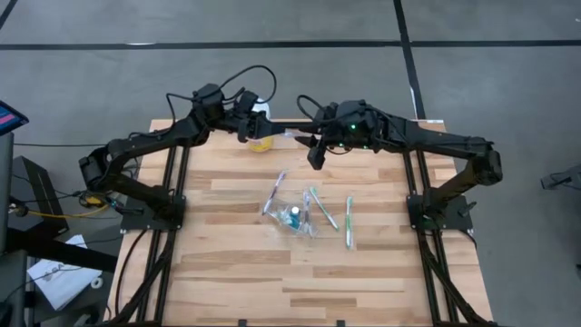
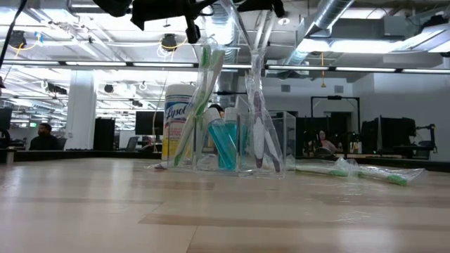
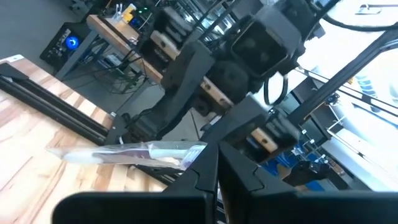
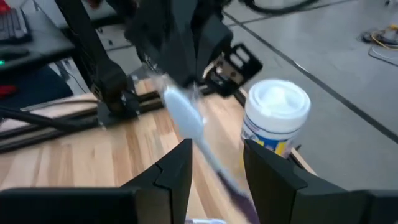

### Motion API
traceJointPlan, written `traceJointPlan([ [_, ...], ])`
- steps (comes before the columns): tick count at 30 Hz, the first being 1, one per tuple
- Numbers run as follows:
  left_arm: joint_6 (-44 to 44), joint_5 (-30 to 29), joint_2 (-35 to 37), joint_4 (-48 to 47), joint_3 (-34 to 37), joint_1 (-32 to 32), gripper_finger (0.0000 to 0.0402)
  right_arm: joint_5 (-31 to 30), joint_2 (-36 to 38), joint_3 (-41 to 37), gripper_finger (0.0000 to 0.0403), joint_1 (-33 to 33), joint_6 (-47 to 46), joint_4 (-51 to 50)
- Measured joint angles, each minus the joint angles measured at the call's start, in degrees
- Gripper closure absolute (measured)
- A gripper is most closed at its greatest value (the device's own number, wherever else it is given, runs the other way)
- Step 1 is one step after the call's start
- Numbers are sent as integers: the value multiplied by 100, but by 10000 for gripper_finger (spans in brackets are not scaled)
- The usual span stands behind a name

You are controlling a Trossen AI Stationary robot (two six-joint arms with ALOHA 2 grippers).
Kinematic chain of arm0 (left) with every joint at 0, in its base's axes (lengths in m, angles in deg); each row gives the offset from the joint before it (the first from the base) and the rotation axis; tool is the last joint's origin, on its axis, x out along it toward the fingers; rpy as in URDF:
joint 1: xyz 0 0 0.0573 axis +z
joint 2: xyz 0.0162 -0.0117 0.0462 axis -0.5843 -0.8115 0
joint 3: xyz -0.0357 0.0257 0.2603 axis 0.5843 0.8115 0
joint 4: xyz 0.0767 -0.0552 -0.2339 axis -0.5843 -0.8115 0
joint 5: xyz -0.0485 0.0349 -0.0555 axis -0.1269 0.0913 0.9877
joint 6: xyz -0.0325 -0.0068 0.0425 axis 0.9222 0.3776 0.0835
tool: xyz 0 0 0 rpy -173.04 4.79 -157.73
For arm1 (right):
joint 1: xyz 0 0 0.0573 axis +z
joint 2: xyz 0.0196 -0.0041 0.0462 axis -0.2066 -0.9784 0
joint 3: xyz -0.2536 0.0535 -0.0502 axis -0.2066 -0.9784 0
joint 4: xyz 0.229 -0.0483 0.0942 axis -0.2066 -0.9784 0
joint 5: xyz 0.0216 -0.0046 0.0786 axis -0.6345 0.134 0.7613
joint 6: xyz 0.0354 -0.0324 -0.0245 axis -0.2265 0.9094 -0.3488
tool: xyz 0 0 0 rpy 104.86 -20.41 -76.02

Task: Pick & Place toothbrushing station
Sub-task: Put the purple toothbrush into the right compartment of the transparent organizer

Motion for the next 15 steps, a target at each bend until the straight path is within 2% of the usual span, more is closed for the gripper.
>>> traceJointPlan([
  [15,35,-2,0,195,2,-17,401,322,-17,-5,269,-65,-53,44],
])
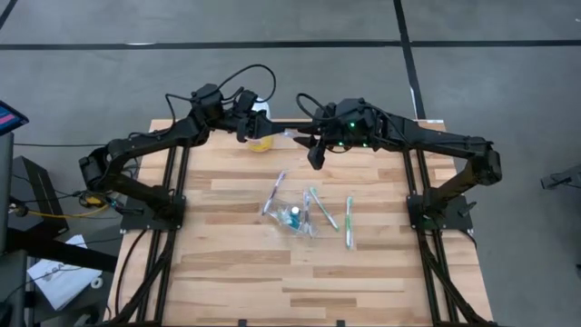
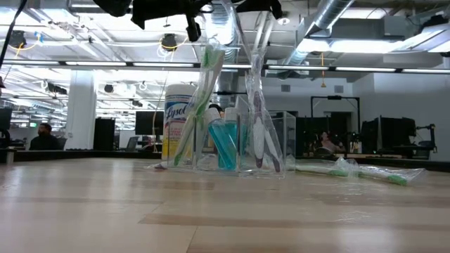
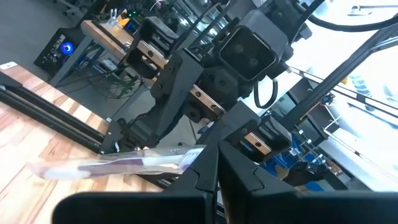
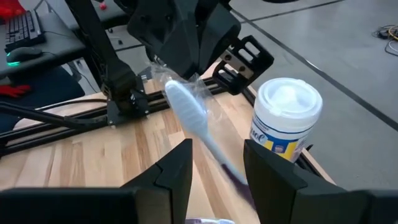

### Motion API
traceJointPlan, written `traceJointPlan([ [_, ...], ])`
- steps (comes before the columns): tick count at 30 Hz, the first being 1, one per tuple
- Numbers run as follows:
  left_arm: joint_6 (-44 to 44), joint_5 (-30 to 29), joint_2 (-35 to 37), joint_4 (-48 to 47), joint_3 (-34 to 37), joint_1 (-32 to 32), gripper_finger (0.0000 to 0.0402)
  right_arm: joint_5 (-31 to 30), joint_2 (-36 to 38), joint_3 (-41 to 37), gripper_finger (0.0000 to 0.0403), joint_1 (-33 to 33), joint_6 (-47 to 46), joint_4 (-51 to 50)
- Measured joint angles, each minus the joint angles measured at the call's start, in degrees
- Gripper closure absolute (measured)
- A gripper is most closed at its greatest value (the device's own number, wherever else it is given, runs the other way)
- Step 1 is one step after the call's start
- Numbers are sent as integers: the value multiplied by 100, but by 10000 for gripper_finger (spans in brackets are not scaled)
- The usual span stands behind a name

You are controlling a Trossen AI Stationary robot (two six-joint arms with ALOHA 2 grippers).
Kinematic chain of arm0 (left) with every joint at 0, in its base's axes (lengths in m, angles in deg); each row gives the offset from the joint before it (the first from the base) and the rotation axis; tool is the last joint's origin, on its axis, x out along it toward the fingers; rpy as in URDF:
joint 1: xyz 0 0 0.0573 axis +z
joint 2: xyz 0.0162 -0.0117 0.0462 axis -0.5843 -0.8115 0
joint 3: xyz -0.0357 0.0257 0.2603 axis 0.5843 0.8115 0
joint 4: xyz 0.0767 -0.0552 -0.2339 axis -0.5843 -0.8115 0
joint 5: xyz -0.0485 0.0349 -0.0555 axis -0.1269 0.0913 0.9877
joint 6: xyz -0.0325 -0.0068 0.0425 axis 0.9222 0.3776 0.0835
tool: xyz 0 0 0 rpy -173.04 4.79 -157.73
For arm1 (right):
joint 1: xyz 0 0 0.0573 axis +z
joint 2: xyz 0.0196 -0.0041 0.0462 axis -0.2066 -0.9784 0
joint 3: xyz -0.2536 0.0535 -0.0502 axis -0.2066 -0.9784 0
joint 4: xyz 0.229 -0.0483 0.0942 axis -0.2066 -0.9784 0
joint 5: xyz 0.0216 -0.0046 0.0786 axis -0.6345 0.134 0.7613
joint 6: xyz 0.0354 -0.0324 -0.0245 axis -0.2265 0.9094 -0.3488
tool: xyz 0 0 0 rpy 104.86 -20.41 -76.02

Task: Pick & Place toothbrushing station
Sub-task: Put the purple toothbrush into the right compartment of the transparent organizer

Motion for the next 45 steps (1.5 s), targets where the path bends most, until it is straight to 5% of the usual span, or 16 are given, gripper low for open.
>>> traceJointPlan([
  [23,589,160,-758,833,-611,-294,401,265,0,0,272,4,4,125],
  [27,584,181,-815,861,-647,-299,401,108,0,0,298,4,24,96],
  [32,580,194,-815,866,-647,-204,401,111,0,0,384,2,259,39],
  [45,-199,502,-815,981,-647,523,347,100,13,-4,398,-50,249,-102],
])
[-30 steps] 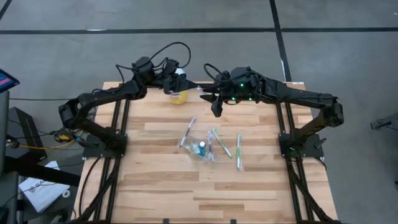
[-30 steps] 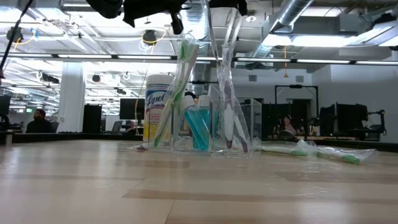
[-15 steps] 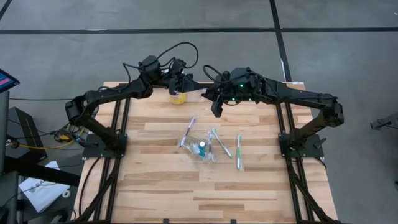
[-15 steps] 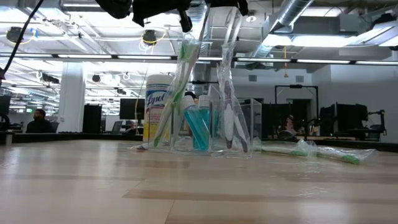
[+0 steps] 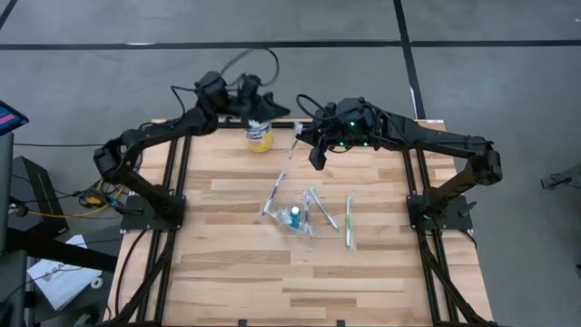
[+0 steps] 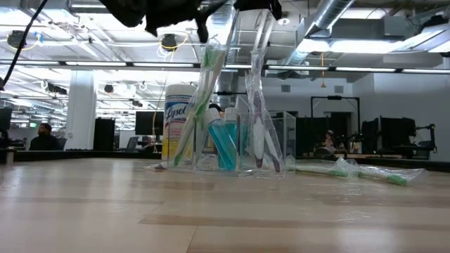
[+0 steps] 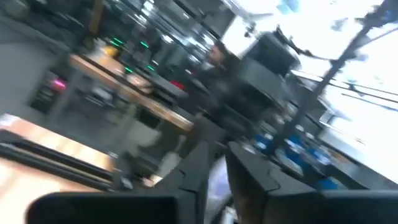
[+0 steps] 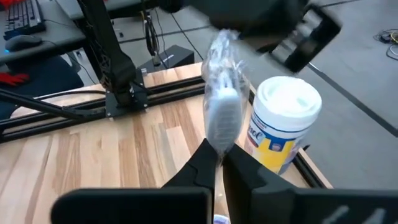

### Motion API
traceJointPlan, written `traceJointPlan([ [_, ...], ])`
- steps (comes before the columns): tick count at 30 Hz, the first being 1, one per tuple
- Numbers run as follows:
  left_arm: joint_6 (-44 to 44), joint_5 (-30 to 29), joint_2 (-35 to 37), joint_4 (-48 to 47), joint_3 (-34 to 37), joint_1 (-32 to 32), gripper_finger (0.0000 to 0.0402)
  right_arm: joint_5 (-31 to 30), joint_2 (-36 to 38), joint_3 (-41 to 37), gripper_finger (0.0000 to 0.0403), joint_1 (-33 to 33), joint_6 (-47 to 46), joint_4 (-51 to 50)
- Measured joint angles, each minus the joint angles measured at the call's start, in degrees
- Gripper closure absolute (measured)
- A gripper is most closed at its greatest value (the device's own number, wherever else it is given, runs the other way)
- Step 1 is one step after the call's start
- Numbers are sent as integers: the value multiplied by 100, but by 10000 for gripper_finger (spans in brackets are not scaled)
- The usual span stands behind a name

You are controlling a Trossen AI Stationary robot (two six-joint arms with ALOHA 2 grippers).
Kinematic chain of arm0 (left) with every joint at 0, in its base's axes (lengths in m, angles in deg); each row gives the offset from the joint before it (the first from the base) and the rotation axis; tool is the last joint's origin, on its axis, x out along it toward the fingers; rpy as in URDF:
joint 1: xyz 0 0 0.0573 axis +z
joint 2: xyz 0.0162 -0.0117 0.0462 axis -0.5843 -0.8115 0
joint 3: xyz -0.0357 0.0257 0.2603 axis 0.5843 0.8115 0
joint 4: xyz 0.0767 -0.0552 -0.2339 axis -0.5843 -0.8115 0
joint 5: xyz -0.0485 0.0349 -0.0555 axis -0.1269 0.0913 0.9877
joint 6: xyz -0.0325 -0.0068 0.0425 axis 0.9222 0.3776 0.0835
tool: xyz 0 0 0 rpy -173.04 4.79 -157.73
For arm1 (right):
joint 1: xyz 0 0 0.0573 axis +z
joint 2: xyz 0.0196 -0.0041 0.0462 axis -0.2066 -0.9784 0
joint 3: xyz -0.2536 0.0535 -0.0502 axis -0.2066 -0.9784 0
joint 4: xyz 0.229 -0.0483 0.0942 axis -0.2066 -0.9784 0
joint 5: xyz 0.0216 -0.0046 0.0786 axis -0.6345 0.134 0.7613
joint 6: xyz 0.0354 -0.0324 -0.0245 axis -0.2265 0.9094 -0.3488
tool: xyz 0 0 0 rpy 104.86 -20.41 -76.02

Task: Pick & Place toothbrushing station
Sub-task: Put the purple toothbrush into the right compartment of the transparent organizer

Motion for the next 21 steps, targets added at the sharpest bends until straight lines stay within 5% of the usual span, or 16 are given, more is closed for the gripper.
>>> traceJointPlan([
  [8,-609,656,0,8,0,1382,278,-4,4,437,401,-10,-155,-534],
  [13,-1161,796,0,-35,0,2133,283,-201,7,1225,401,272,-435,-1265],
  [21,-1598,1123,0,-301,0,2664,332,-2430,22,2257,402,1896,-1863,-2792],
])
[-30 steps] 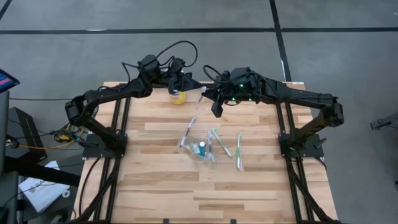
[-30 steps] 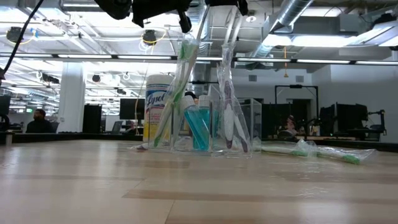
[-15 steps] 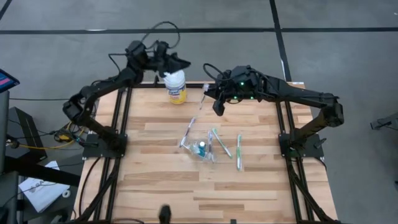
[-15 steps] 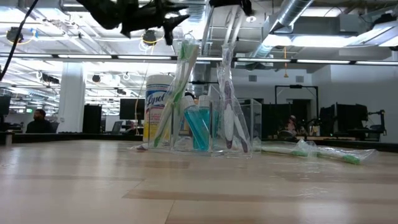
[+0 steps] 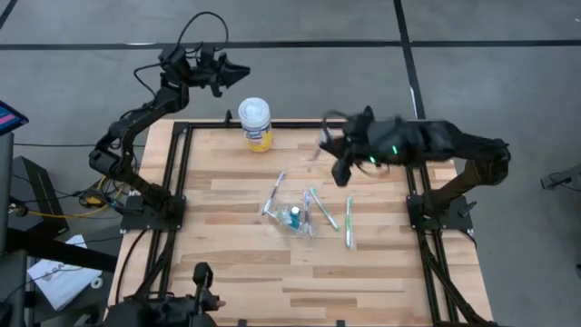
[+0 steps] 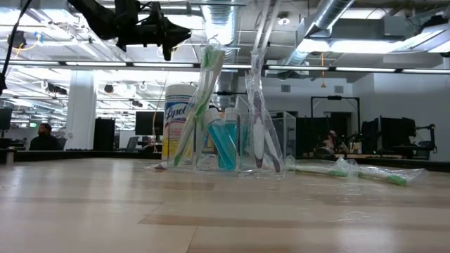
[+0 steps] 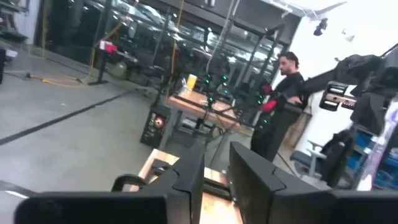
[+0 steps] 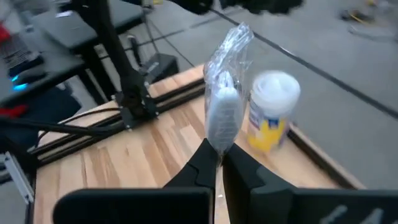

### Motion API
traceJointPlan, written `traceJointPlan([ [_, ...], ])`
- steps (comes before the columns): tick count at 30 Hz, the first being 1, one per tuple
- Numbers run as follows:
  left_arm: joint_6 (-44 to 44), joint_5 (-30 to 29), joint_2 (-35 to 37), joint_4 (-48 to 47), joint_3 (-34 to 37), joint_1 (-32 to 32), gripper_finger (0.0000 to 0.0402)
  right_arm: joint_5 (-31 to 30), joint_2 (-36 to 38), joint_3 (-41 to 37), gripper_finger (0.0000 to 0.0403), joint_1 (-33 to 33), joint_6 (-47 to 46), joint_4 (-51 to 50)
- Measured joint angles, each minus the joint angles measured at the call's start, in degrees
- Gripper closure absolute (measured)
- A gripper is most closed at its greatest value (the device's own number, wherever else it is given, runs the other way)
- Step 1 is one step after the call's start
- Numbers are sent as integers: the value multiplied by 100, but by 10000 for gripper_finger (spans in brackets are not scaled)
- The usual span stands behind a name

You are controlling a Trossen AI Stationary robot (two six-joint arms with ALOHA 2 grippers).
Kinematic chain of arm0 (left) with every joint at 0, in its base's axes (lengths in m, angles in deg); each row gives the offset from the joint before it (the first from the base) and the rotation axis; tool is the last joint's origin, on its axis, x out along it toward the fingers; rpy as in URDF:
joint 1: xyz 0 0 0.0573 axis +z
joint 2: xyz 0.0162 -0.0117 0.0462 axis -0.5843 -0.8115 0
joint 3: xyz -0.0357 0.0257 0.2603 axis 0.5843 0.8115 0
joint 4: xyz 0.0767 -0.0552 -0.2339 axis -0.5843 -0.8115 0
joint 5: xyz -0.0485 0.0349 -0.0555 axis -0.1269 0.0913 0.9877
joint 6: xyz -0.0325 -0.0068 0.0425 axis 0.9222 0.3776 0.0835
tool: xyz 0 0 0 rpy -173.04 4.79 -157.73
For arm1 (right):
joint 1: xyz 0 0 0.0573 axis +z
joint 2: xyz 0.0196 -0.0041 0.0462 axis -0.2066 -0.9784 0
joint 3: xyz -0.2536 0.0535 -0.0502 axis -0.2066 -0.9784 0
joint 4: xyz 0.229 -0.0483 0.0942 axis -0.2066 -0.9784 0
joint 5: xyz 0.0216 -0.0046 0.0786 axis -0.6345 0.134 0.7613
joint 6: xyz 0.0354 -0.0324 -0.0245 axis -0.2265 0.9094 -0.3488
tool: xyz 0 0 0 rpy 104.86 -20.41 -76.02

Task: Pick & Place toothbrushing station
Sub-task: Put the purple toothbrush into the right compartment of the transparent organizer

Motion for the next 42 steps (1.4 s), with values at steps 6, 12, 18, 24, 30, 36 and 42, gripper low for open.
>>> traceJointPlan([
  [6,-29,170,0,-47,0,-83,340,-1781,-228,8,403,1415,-2730,-1369],
  [12,-29,169,0,-46,0,-258,335,-2526,-946,-5,403,2093,-5343,-2747],
  [18,-8,226,0,-46,0,-409,334,-2686,-1768,-7,403,2182,-7001,-3153],
  [24,7,223,0,-43,0,-511,334,-2700,-2413,-10,403,2270,-8227,-3100],
  [30,-10,167,0,-40,0,-574,334,-2678,-2580,-47,403,2420,-8772,-3074],
  [36,-10,163,0,-40,0,-574,334,-2582,-2577,-272,403,2451,-8933,-3065],
  [42,-10,159,0,-38,0,-574,334,-2504,-2575,-536,403,2376,-8939,-3028],
])
